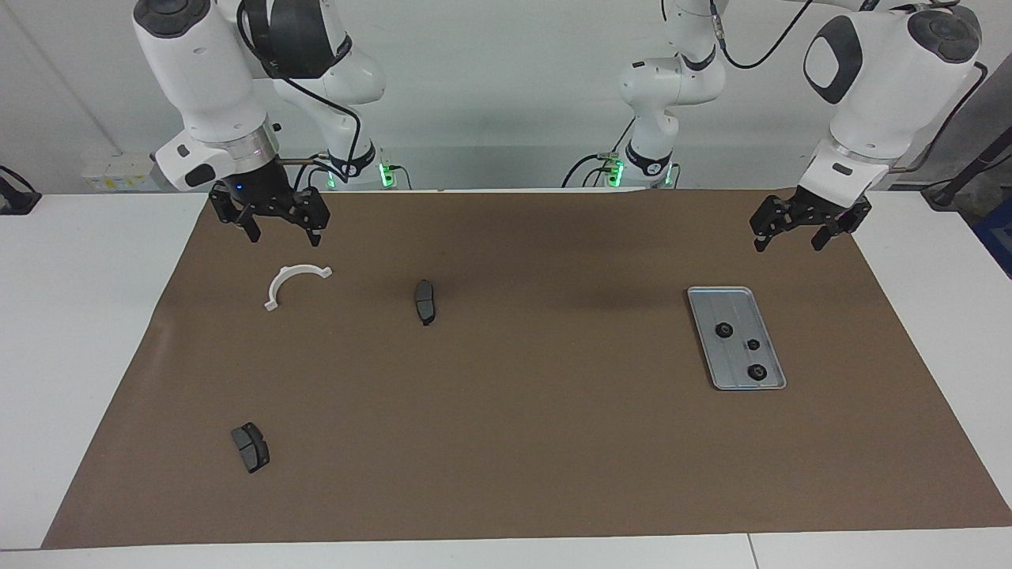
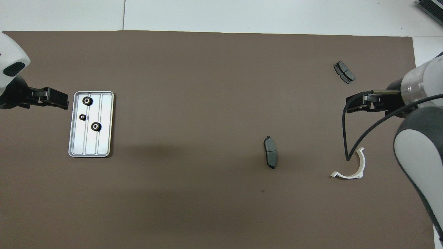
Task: Place bearing gear from tray to pile
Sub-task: 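Move the left gripper down over a black ring on the tray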
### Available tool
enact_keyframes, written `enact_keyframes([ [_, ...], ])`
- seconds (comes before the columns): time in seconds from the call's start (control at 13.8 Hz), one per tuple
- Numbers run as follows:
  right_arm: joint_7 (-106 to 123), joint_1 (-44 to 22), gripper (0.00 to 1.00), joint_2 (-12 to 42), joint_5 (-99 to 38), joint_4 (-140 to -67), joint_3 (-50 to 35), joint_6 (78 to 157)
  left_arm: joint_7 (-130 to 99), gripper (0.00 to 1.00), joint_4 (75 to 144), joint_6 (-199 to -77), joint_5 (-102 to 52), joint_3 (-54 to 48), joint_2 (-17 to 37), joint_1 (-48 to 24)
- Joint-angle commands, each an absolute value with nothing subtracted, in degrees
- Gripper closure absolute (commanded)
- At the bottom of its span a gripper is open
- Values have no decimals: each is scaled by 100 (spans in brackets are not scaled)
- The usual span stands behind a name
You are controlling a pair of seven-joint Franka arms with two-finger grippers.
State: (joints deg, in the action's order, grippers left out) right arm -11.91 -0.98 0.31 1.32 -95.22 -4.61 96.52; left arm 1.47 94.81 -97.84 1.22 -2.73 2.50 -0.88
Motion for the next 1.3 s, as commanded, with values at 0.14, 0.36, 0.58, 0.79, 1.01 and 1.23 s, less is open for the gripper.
enact_keyframes([
  [0.14, -984, -44, 0, 53, -35, -9466, -483, 9536, 132, 0, 11162, -11214, 202, -229, -343, -167],
  [0.36, -984, -44, 0, 53, -35, -9466, -483, 9536, 123, 0, 11276, -11644, 202, -228, -53, -132],
  [0.58, -993, -44, 0, 53, -35, -9466, -483, 9536, 141, 0, 11399, -11839, 202, -220, -18, -97],
  [0.79, -976, -44, 0, 53, -35, -9466, -483, 9527, 158, 0, 11434, -11848, 202, -229, -26, -97],
  [1.01, -984, -26, 0, 53, -44, -9466, -483, 9518, 158, 0, 11435, -11848, 202, -220, -26, -88],
  [1.23, -984, -26, 0, 53, -44, -9466, -483, 9527, 158, 0, 11443, -11918, 202, -220, -18, -88],
])
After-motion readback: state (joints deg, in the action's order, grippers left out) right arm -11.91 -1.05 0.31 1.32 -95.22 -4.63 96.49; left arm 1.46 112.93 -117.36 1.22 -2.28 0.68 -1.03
